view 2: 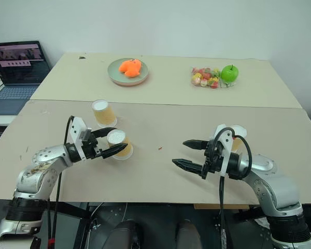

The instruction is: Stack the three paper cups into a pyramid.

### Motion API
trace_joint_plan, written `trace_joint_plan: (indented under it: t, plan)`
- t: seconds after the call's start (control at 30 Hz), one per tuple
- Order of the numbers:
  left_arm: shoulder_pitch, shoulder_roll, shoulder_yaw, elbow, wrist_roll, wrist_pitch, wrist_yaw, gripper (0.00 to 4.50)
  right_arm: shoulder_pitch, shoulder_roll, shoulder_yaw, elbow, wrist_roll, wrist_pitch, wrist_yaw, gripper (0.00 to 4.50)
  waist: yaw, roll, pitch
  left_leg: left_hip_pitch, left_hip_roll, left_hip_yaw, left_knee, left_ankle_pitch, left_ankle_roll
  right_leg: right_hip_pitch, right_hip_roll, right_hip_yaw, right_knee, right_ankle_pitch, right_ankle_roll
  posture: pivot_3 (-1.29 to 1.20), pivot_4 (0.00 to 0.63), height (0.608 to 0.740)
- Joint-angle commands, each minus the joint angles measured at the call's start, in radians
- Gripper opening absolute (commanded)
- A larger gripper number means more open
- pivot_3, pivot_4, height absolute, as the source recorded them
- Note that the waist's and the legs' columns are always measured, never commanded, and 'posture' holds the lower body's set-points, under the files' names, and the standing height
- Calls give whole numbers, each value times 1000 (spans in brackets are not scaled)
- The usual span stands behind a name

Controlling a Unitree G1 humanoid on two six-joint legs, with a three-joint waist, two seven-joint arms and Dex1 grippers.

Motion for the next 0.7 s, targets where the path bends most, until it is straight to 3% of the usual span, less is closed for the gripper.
trace_joint_plan:
  t: [0.03,0.13,0.27,0.5,0.7]
  plan:
    - [-32,-7,-4,15,14,-30,-15,4429,-8,3,-32,-37,15,-18,-11,4494,0,0,0,0,0,0,0,0,0,0,0,0,0,0,0,0,150,673]
    - [-40,-18,4,39,7,-38,-26,4429,-4,3,-32,-38,15,-19,-17,4494,0,0,0,0,0,0,0,0,0,0,0,0,0,0,0,0,150,673]
    - [-51,-22,-8,59,42,-55,-12,3507,4,2,-41,-41,18,-21,-22,4500,0,0,0,0,0,0,0,0,0,0,0,0,0,0,0,0,150,673]
    - [-136,-80,-44,102,78,-107,-6,3507,20,-5,-72,-66,32,-11,-35,4500,2,0,0,0,0,0,0,-1,2,1,0,0,0,0,0,0,150,673]
    - [-276,-167,-137,199,90,-125,-102,3507,115,-49,-163,-167,113,56,-50,4500,7,-1,0,-1,-3,0,0,0,1,1,0,0,-1,0,0,0,150,673]
